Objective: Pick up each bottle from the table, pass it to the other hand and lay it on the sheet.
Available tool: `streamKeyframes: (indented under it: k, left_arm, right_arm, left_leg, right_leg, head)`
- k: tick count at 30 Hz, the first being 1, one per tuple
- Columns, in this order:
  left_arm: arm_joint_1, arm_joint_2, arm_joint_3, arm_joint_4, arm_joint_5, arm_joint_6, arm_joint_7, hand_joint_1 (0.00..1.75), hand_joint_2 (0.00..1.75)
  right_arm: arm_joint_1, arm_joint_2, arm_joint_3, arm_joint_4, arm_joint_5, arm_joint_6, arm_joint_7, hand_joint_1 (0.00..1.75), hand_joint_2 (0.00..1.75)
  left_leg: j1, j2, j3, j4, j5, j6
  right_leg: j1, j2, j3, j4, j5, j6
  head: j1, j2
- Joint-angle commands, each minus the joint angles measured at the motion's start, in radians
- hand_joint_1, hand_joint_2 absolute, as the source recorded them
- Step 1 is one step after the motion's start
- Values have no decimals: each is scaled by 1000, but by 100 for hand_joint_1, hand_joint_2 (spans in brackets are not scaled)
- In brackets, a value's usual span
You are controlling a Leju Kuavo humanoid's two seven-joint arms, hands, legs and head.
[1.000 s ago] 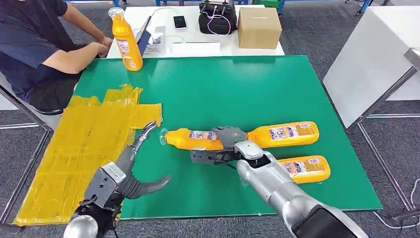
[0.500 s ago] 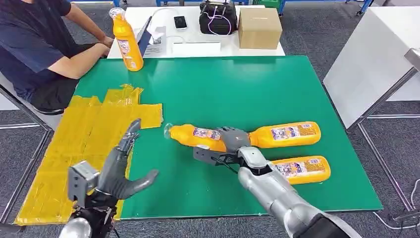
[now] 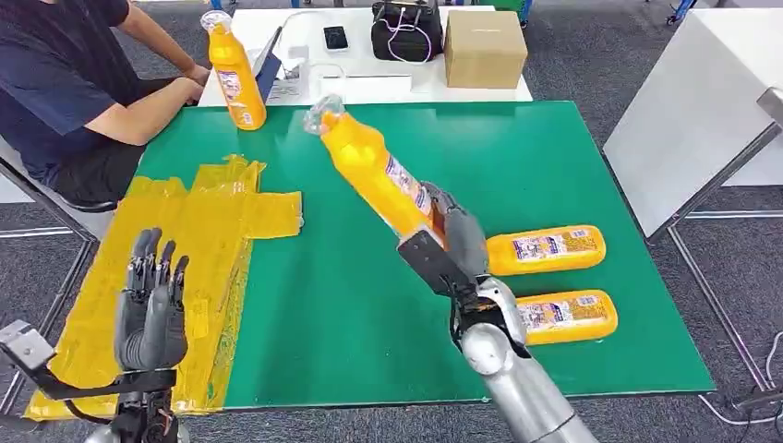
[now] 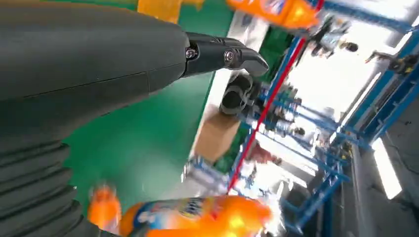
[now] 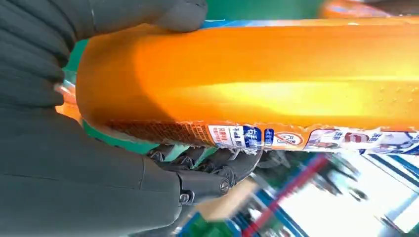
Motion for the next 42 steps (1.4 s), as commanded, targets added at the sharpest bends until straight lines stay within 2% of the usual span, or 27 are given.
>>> streamKeyframes:
  k: [1,3,4,7,10,17,19,28,31,42]
  left_arm:
    - [-29,27,-60,56,76,-41,59,0,175]
    - [-29,28,-59,57,76,-41,59,0,175]
    - [-30,36,-64,59,94,-60,70,0,175]
    - [-39,50,-87,57,61,-96,76,0,175]
    - [-51,60,-112,47,31,-122,83,0,175]
    - [-78,88,-169,14,3,-246,76,0,175]
    - [-78,94,-175,5,21,-274,73,0,175]
    - [-82,105,-189,2,94,-342,73,0,175]
    - [-62,154,-208,0,87,-371,36,0,175]
    - [-81,180,-230,1,80,-425,33,0,175]
  right_arm:
    - [20,-68,79,-203,-34,13,-12,175,175]
    - [21,-70,79,-200,-34,13,-12,175,175]
    - [16,-75,90,-196,-65,40,-30,175,175]
    - [45,-94,145,-238,-134,119,-92,175,175]
    - [65,-112,206,-277,-154,155,-121,175,175]
    - [48,-118,263,-223,-462,418,-134,175,175]
    - [46,-126,273,-232,-474,447,-150,175,175]
    - [48,-131,299,-254,-492,497,-160,175,175]
    - [50,-130,293,-233,-493,515,-176,175,175]
    - [51,-126,294,-218,-504,554,-185,175,175]
  left_leg:
    - [0,0,1,0,0,0]
    - [1,0,5,0,-2,-1]
    - [0,0,1,-1,0,0]
    - [1,0,4,-1,-1,-1]
    - [1,0,4,-1,-1,-1]
    - [1,1,4,0,-2,-1]
    - [1,1,4,0,-1,-1]
    - [0,1,2,0,-1,-1]
    - [0,1,3,-1,-1,-1]
    - [1,2,6,-1,-2,-1]
  right_leg:
    - [0,-1,2,-1,0,0]
    - [1,-1,5,-1,-2,0]
    - [0,-1,2,-1,0,0]
    - [1,-1,5,-1,-2,0]
    - [1,-1,5,-1,-1,0]
    - [1,0,5,-1,-1,0]
    - [1,0,4,-1,-1,0]
    - [1,0,3,-1,-1,0]
    - [0,1,3,-1,-1,0]
    - [1,1,7,-2,-2,0]
  head:
    - [0,0]
    - [0,0]
    - [0,0]
    - [0,0]
    - [0,0]
    - [0,0]
    - [0,0]
    - [0,0]
    - [0,0]
    - [0,0]
